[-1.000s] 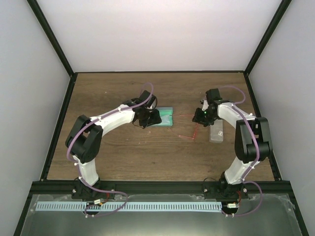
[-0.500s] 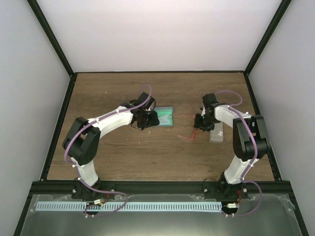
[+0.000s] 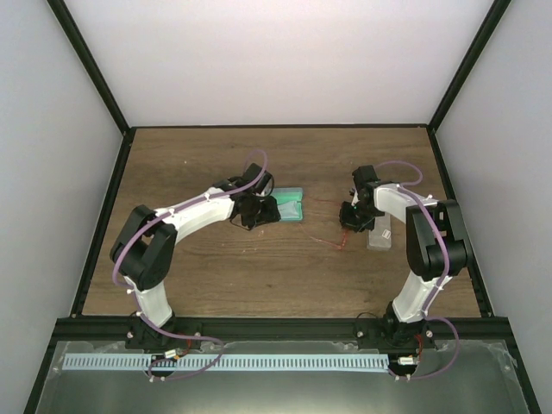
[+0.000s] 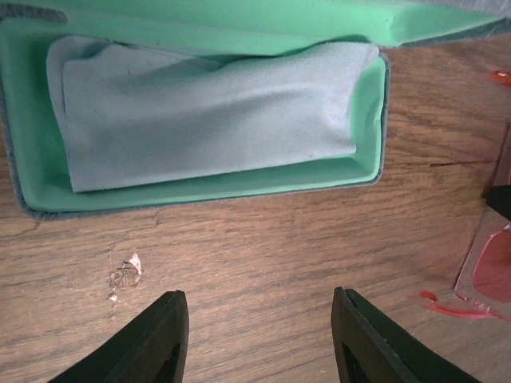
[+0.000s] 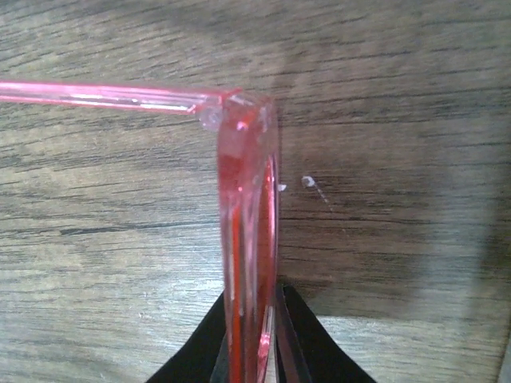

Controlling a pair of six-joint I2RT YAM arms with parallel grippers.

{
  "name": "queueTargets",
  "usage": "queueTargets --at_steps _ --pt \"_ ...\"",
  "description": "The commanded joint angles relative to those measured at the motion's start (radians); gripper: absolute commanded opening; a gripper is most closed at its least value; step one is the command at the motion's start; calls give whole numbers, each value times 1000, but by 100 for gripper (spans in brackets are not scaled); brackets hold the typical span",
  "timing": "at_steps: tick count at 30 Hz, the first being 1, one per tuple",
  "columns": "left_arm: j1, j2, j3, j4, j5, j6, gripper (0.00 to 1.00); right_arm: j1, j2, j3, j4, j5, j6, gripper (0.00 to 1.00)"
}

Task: Organize the sunglasses
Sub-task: Pick up the sunglasses from the center of the board.

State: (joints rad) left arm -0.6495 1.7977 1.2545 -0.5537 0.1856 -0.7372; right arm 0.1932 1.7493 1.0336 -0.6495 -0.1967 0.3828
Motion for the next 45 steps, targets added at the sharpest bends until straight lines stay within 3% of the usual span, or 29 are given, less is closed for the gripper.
queueTargets --at_steps 1,8,14,27,45 --pt "-24 -40 -17 20 4 12 51 7 9 55 -39 -20 11 11" --pt "-62 -111 -179 97 49 7 48 8 -3 87 -42 -40 20 9" --pt "-96 -213 -325 234 148 -5 51 7 -7 114 -40 -41 26 9" --pt "-173 44 18 185 189 79 49 7 -83 73 -36 -118 53 10" --pt "-174 179 187 92 170 153 49 9 -205 -16 -32 -196 53 9"
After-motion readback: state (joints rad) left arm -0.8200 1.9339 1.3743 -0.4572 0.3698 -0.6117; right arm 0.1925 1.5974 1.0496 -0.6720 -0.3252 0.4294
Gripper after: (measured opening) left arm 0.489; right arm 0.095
